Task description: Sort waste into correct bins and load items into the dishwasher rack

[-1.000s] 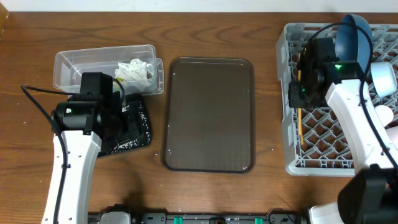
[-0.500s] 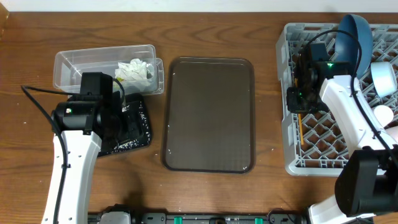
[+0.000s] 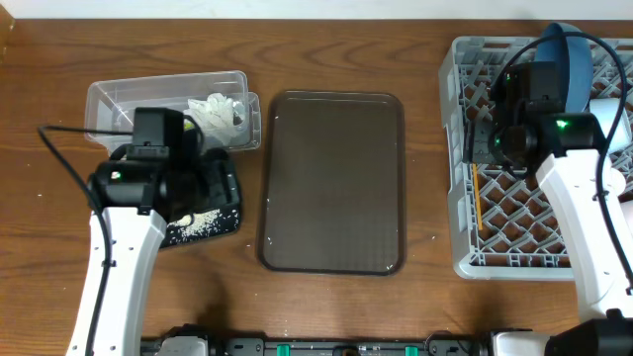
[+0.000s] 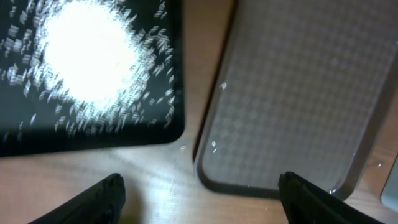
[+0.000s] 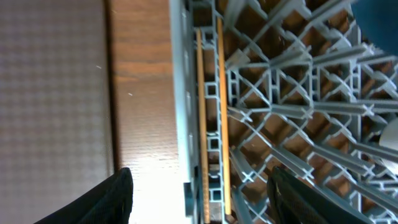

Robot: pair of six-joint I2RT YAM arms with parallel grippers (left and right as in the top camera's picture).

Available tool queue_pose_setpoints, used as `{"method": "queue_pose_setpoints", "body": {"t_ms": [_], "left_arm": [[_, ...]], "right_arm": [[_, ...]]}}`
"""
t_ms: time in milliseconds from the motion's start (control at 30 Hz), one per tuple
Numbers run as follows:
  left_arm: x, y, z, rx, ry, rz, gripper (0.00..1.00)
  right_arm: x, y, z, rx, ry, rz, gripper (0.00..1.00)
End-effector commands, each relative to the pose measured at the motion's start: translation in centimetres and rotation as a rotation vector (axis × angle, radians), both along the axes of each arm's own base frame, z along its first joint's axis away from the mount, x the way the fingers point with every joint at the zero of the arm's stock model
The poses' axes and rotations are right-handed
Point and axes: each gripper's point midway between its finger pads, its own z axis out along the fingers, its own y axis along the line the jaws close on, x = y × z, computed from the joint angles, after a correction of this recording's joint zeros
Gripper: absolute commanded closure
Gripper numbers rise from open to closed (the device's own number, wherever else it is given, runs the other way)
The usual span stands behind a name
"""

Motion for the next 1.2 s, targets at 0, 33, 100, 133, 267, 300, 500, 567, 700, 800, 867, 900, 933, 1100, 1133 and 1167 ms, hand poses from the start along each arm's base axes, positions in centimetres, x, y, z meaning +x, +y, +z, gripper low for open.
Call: {"method": "queue_pose_setpoints", "body": {"t_ms": [0,33,100,133,267,300,500,567,700,800,867,900,933,1100,1133,1167], "left_arm": [[-0.1,-0.7,-0.7,0.02,0.021,-0.07,0.14],[-0.5,-0.7,-1.0,0.021,0.047,-0.071,0.14],[-1.8,-0.5,-1.8,0.027,0.125,-0.076,0.13],[-2.7,-0.2,-2.1,0.044,0.172,-0.074,0.13],[-5.2,1.3,-2.6,0.122,0.278,-0.062,0.14],[-5.5,1.3,-2.4,0.126,0.279,-0.062,0.14],[-6.3,1.5,-0.1,0.126,0.133,-0.052,0.14],[-6.5,1.5,1.0,0.122,0.03,-0.046,0.14],[-7.5,1.6,3.4,0.111,-0.235,-0.03,0.13],[-8.7,1.6,4.7,0.102,-0.414,-0.018,0.05],[-9.4,1.7,5.5,0.097,-0.494,-0.013,0.05],[-9.6,1.7,6.0,0.095,-0.532,-0.011,0.05],[-9.8,1.7,6.7,0.092,-0.577,-0.008,0.05],[-11.0,1.8,8.0,0.088,-0.669,-0.002,0.05],[-11.2,1.8,8.1,0.087,-0.677,-0.001,0.05],[-11.2,1.8,8.1,0.087,-0.681,-0.001,0.05]], "right_arm": [[-0.3,0.1,-0.3,0.079,0.023,0.025,0.3],[-0.7,0.0,-0.4,0.1,0.041,0.02,0.28],[-1.6,-0.3,-0.7,0.13,0.079,0.005,0.26],[-2.2,-0.5,-0.9,0.144,0.106,0.0,0.26],[-4.4,-1.0,-1.3,0.145,0.184,0.023,0.35],[-5.0,-1.1,-1.3,0.142,0.199,0.02,0.34],[-7.0,-0.8,-1.5,0.132,0.146,0.027,0.26],[-7.6,-0.6,-1.5,0.124,0.073,0.041,0.21],[-8.9,-0.1,-0.8,0.108,-0.155,0.067,0.04],[-9.8,-0.4,0.3,0.1,-0.328,0.038,0.01],[-10.4,-0.4,1.1,0.09,-0.42,0.042,0.01],[-10.9,-0.4,1.2,0.093,-0.442,0.04,0.01],[-11.4,-0.2,1.4,0.105,-0.468,0.035,0.01],[-13.3,-0.1,1.5,0.104,-0.503,0.035,0.01],[-13.7,-0.1,1.3,0.105,-0.493,0.034,0.01],[-14.0,-0.1,1.1,0.105,-0.481,0.034,0.01]]}}
